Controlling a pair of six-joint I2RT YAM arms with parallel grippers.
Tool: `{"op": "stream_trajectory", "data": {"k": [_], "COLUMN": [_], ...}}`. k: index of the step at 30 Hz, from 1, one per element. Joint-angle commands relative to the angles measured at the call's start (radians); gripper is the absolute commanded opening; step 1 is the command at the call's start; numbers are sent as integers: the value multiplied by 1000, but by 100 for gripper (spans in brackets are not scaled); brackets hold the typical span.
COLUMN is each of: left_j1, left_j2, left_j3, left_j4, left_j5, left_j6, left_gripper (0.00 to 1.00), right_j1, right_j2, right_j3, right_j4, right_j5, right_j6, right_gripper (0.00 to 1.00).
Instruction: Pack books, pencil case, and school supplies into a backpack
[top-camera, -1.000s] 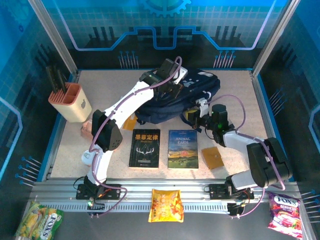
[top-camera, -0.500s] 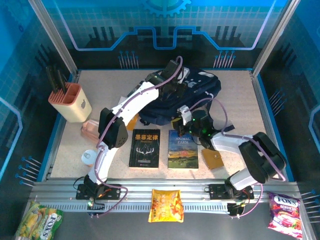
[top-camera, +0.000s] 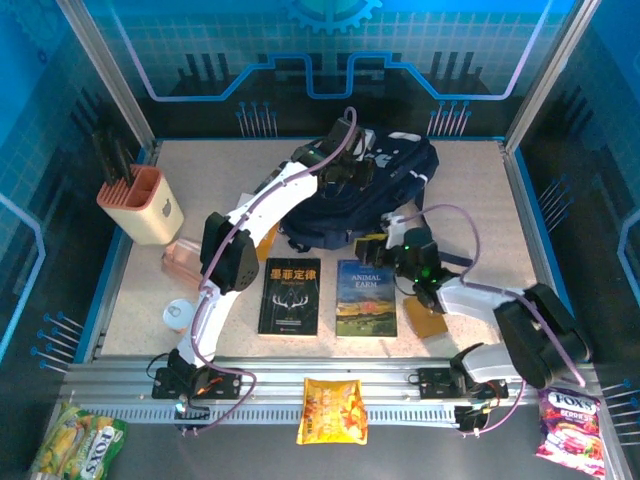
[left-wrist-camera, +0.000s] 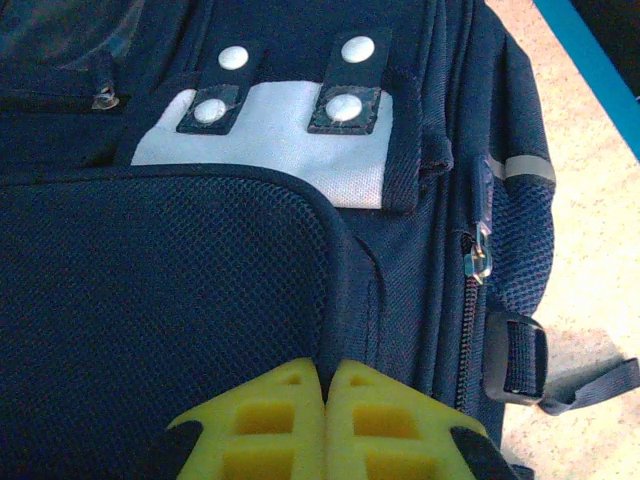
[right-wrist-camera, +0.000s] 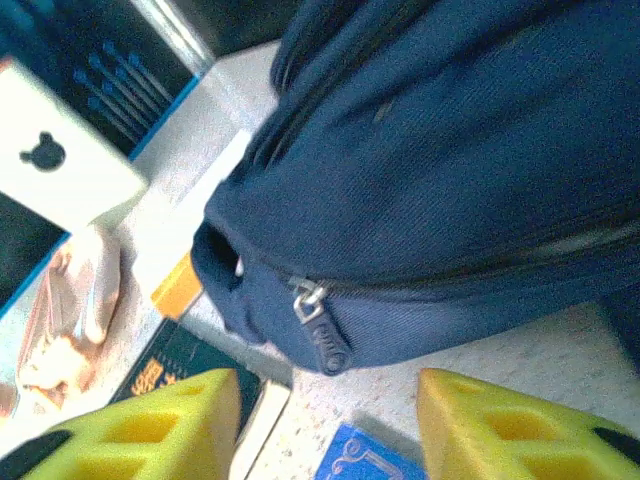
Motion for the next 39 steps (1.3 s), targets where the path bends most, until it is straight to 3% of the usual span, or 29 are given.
{"op": "stream_trajectory", "data": {"k": [1, 6, 14, 24, 28, 30, 34, 39], "left_j1": [14, 15, 14, 15, 15, 14, 14, 15], "left_j2": [-9, -9, -22, -29, -31, -39, -94, -304], "left_j3": [53, 51, 36, 24, 24, 23, -13, -289], "left_j4": [95, 93, 84, 70, 63, 52, 18, 87], "left_j5": [26, 49, 82, 119, 136, 137, 96, 15], "left_j6": [-28, -32, -28, -21, -17, -15, -20, -42], "left_gripper": [0, 0, 0, 0, 0, 0, 25, 53], "right_j1": [-46, -119, -139, -135, -133, -135, -144, -143], "right_j2": [-92, -121, 42, 204, 229, 235, 214, 160], "right_j3": [34, 115, 288, 395, 417, 423, 420, 390], "right_j4": [-199, -331, -404, -387, -391, -399, -415, -402], "right_j5": [13, -28, -163, -186, -191, -189, -174, -152], "right_j6": [210, 456, 693, 781, 772, 762, 732, 705], "right_gripper": [59, 66, 63, 50, 40, 27, 8, 4]}}
